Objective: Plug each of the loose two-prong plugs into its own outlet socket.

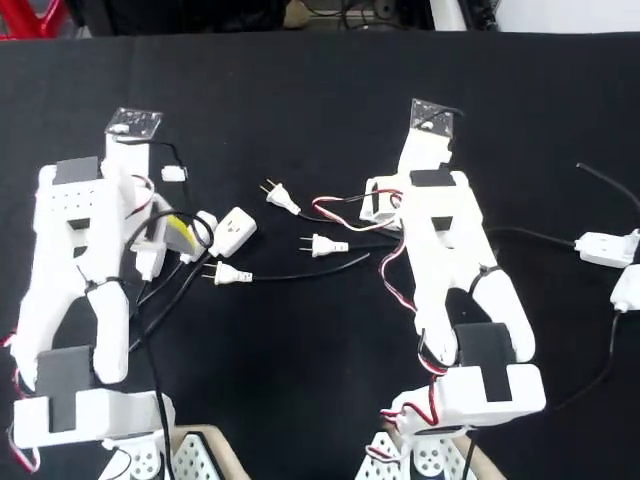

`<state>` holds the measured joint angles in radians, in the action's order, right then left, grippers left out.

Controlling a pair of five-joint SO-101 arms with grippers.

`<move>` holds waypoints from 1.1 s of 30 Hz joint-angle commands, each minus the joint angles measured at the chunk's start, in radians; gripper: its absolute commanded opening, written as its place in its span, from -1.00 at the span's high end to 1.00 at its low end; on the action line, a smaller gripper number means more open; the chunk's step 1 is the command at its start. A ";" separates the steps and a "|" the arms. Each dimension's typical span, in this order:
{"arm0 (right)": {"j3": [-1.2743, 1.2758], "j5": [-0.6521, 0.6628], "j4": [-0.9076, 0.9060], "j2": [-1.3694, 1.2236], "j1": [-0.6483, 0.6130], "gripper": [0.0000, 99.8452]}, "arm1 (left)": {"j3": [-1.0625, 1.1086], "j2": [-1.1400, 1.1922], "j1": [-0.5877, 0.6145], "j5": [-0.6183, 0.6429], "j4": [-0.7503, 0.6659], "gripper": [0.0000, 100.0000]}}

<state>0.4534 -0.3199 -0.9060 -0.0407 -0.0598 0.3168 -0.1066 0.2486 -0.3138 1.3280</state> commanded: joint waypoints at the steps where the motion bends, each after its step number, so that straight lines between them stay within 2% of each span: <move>1: -0.004 0.008 0.015 0.027 0.011 0.79 | -0.030 0.003 0.036 -0.038 -0.005 0.32; 7: -0.004 0.008 0.014 0.028 0.009 0.79 | 0.093 0.003 0.050 -0.038 -0.175 0.33; 10: -0.002 0.008 0.014 0.028 0.009 0.79 | 0.147 0.003 0.091 -0.040 -0.267 0.40; 15: -0.002 0.008 0.014 0.028 0.009 0.79 | 0.196 0.003 0.150 -0.078 -0.324 0.46; 18: -0.004 0.008 0.014 0.028 0.009 0.79 | 0.222 0.003 0.137 -0.121 -0.325 0.46; 25: -0.004 0.008 0.017 0.027 0.009 0.79 | 0.328 0.003 0.047 -0.114 -0.417 0.47; 29: -0.004 0.008 0.017 0.027 0.009 0.79 | 0.372 0.003 0.024 -0.032 -0.500 0.48; 33: -0.004 0.008 0.017 0.027 0.009 0.79 | 0.375 0.003 0.028 -0.026 -0.508 0.80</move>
<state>0.4534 -0.3199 -0.9030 -0.0407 -0.0598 0.6958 -0.0974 0.2869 -0.3598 0.8416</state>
